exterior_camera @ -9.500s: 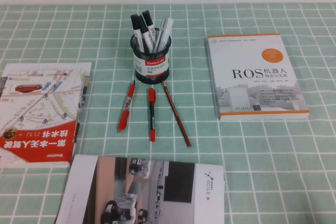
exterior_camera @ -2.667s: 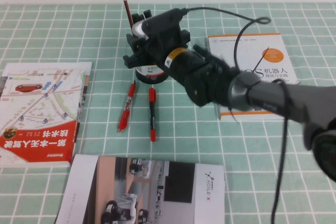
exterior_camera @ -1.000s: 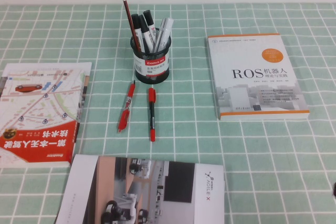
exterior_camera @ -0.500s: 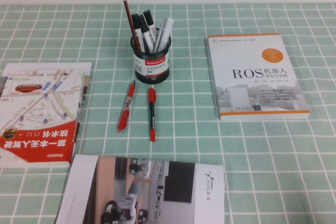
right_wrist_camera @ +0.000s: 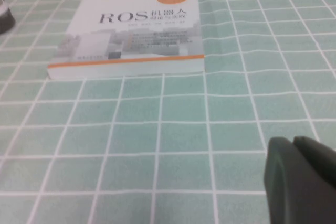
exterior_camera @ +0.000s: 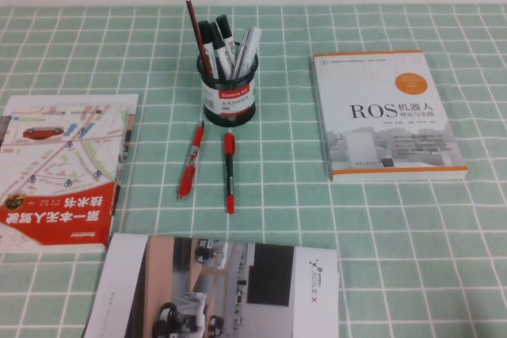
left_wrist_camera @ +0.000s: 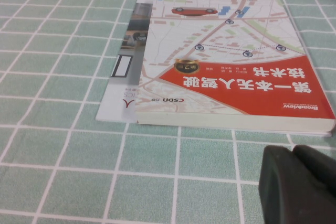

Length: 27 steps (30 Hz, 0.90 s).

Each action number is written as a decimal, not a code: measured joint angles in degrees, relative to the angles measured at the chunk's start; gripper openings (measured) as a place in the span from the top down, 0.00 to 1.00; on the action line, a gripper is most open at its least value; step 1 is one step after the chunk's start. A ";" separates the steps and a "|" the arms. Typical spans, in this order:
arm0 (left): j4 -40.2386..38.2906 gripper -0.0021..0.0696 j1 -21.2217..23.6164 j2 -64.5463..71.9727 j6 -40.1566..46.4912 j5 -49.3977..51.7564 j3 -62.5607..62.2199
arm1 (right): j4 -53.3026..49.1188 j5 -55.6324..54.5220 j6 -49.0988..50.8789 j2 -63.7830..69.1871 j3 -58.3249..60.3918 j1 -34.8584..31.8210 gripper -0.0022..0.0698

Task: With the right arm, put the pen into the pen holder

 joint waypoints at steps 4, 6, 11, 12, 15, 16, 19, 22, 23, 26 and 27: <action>0.00 0.98 0.00 0.00 0.00 0.00 0.00 | -0.12 0.22 -1.77 0.00 0.00 0.00 1.00; 0.00 0.98 0.00 0.00 0.00 0.00 0.00 | -0.12 0.22 -1.87 0.00 0.00 0.00 1.00; 0.00 0.98 0.00 0.00 0.00 0.00 0.00 | -0.12 0.24 -1.90 0.00 0.00 0.00 1.00; 0.00 0.98 0.00 0.00 0.00 0.00 0.00 | -0.12 0.24 -1.90 0.00 0.00 0.00 1.00; 0.00 0.98 0.00 0.00 0.00 0.00 0.00 | -0.12 0.24 -1.90 0.00 0.00 0.00 1.00; 0.00 0.98 0.00 0.00 0.00 0.00 0.00 | -0.12 0.24 -1.90 0.00 0.00 0.00 1.00; 0.00 0.98 0.00 0.00 0.00 0.00 0.00 | -0.12 0.24 -1.90 0.00 0.00 0.00 1.00; 0.00 0.98 0.00 0.00 0.00 0.00 0.00 | -0.12 0.24 -1.90 0.00 0.00 0.00 1.00; 0.00 0.98 0.00 0.00 0.00 0.00 0.00 | -0.12 0.24 -1.90 0.00 0.00 0.00 1.00; 0.00 0.98 0.00 0.00 0.00 0.00 0.00 | -0.12 0.34 -1.90 0.00 0.00 0.00 1.00; 0.00 0.98 0.00 0.00 0.00 0.00 0.00 | -0.12 0.34 -1.90 0.00 0.00 0.00 1.00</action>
